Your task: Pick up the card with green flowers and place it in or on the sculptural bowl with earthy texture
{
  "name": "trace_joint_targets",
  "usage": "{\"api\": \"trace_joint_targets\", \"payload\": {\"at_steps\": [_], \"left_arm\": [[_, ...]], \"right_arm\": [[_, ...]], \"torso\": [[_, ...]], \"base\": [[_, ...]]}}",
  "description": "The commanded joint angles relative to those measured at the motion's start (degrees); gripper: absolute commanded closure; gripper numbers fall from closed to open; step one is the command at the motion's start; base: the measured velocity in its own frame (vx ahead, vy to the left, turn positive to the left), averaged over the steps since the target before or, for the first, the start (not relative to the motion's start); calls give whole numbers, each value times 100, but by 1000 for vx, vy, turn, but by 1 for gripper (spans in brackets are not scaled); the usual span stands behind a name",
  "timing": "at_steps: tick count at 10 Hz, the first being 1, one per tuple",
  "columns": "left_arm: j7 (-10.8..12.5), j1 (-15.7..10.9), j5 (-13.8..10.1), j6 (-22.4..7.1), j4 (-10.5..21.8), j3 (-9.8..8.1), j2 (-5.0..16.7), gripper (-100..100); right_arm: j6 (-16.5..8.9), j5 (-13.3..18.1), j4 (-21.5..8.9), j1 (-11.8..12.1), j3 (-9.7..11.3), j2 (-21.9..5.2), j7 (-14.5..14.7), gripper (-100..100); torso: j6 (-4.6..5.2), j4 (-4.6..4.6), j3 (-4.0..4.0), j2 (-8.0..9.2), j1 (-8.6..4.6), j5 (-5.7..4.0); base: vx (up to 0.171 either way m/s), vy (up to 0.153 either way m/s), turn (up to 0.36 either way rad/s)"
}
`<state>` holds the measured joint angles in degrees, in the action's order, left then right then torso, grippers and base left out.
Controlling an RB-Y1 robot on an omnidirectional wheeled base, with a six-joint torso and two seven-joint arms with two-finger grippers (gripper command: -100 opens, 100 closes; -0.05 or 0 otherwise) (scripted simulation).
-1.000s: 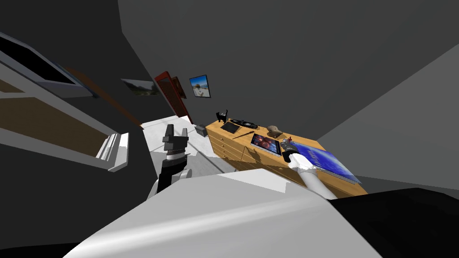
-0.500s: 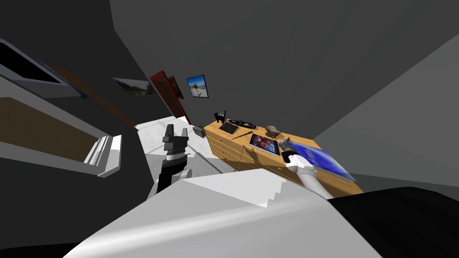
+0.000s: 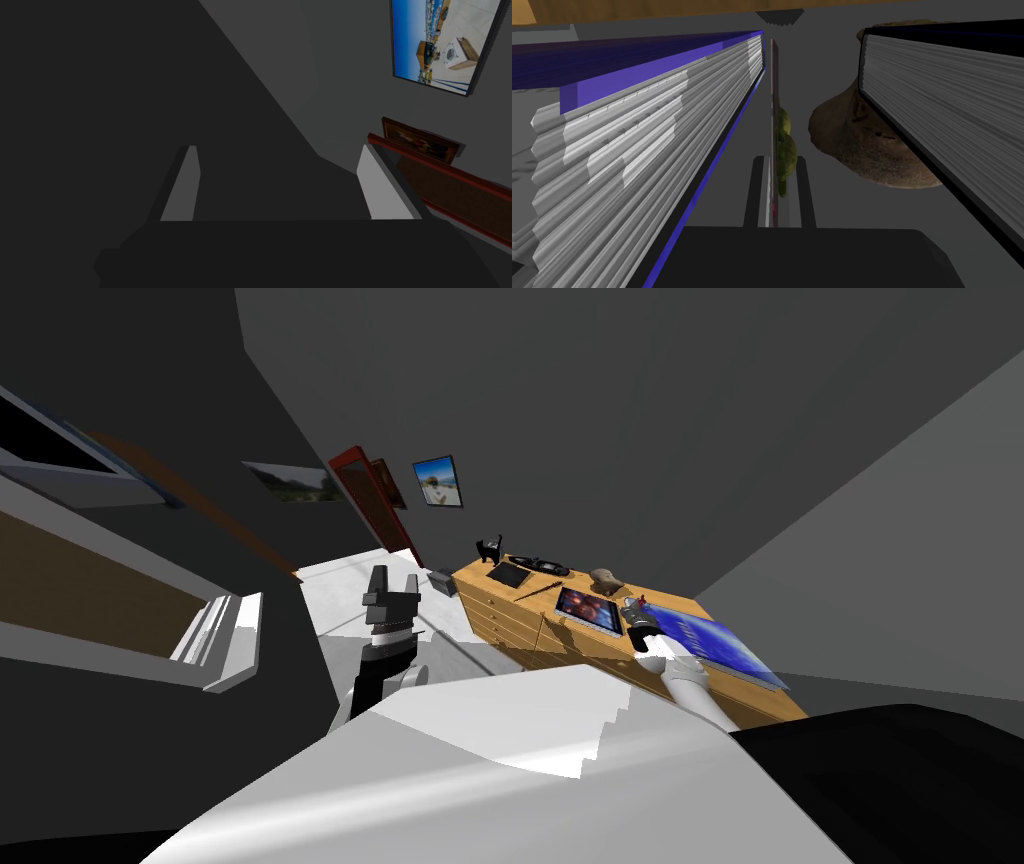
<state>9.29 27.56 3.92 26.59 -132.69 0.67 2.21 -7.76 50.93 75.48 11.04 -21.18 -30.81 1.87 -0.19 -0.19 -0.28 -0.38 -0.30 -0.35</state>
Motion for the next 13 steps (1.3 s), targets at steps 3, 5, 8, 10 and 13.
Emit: {"api": "trace_joint_targets", "payload": {"at_steps": [3, 5, 8, 10, 13], "left_arm": [[0, 0, 0, 0, 0, 0, 0, 0], [0, 0, 0, 0, 0, 0, 0, 0], [0, 0, 0, 0, 0, 0, 0, 0], [0, 0, 0, 0, 0, 0, 0, 0], [0, 0, 0, 0, 0, 0, 0, 0]], "right_arm": [[21, -480, 223, 100, -26, 123, 613, 100], [42, -756, 431, 196, -55, 239, 895, 100], [63, -1180, 638, 292, -85, 355, 1371, 100], [63, -1376, 638, 292, -85, 355, 1698, 100], [83, -1790, 846, 388, -114, 471, 2136, 100]], "torso": [[-1, -2, -4, -5, -1, -1], [-5, -1, -1, 0, 0, -1], [-9, -3, -4, -6, -2, -2], [-5, -2, -5, -8, -3, -1], [4, -3, -4, -6, -1, -1]], "base": [[27, -7, -44], [13, -4, -46], [23, -7, -41], [22, -7, -29], [20, -4, -47]]}}
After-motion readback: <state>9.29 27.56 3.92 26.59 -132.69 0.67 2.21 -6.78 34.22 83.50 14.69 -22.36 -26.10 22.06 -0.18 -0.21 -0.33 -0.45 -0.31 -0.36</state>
